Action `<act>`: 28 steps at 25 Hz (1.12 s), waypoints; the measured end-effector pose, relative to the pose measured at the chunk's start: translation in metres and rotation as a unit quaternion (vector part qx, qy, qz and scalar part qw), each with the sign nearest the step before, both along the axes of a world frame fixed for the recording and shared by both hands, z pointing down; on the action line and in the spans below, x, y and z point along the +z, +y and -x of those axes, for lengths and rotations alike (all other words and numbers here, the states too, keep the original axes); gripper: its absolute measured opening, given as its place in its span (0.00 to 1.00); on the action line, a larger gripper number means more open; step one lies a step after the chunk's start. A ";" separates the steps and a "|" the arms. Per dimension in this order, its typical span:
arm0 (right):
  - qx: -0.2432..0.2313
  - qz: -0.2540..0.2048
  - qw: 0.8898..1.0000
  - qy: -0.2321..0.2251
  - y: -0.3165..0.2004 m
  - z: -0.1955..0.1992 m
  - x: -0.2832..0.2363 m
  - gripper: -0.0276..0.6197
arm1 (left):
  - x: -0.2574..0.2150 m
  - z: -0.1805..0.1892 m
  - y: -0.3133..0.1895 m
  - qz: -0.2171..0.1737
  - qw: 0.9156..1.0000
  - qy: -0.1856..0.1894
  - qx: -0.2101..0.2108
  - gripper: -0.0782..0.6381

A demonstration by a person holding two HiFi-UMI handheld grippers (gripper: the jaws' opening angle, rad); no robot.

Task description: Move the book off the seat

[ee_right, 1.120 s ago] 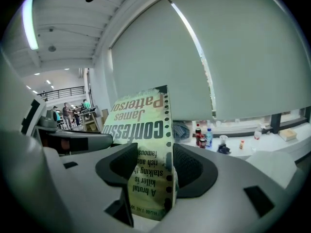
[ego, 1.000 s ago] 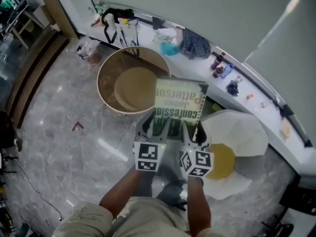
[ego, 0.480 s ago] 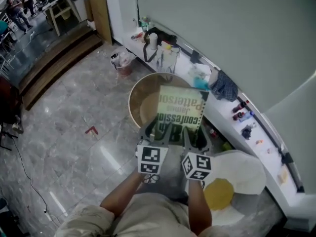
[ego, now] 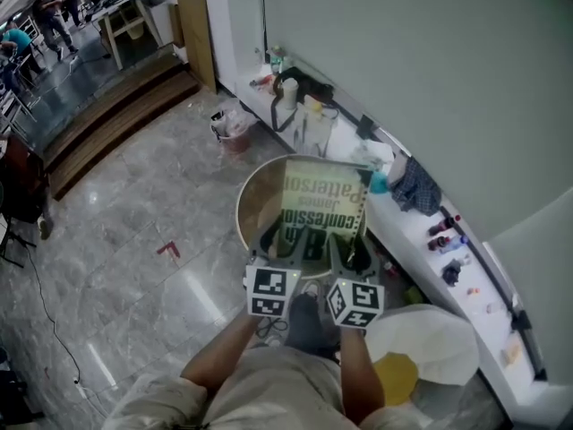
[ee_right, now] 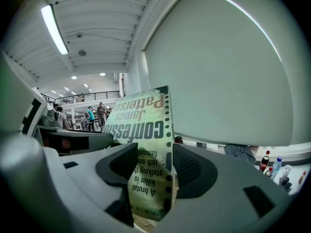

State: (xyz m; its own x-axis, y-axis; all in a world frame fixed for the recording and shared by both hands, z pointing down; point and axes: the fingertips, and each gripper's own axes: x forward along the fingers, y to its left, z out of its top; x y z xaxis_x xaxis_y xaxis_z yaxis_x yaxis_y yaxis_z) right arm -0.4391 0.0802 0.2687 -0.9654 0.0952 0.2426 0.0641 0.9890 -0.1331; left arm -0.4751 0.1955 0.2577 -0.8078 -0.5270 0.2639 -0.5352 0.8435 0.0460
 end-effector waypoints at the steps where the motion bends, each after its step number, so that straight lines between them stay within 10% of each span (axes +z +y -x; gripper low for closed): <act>1: -0.004 0.001 1.000 0.001 -0.006 0.013 0.002 0.41 | 0.002 0.012 -0.006 0.001 1.000 0.002 -0.004 0.42; 13: -0.056 0.020 0.998 0.031 -0.082 0.163 0.022 0.41 | 0.020 0.152 -0.080 0.017 0.998 0.028 -0.048 0.42; 28: -0.068 0.030 0.986 0.151 -0.073 0.230 0.177 0.41 | 0.178 0.218 -0.070 0.039 0.988 0.141 -0.057 0.42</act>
